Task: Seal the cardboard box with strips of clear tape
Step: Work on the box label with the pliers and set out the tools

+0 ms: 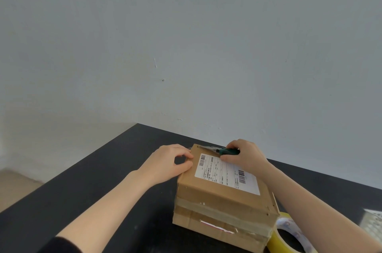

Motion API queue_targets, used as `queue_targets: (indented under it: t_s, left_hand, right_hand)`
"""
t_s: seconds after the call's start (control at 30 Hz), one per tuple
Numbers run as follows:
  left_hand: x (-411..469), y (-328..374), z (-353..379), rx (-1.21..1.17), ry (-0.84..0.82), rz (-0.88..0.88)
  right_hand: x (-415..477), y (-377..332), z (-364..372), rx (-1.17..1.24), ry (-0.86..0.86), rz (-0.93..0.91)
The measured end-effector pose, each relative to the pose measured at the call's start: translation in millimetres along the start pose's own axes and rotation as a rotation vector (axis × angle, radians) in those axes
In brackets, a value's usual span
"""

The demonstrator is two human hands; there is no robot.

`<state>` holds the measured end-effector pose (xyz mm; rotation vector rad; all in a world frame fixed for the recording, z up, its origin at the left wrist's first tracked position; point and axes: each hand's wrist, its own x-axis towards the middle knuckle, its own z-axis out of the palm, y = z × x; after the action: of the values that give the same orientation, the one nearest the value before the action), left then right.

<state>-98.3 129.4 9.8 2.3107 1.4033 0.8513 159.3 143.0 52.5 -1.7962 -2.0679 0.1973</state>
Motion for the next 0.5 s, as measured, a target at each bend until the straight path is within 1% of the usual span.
queue_targets:
  t_s: [0.5]
  left_hand:
    - [-0.1, 5.7, 0.6, 0.029, -0.004, 0.007]
  right_hand:
    - [-9.6, 5.7, -3.4, -0.004, 0.026, 0.002]
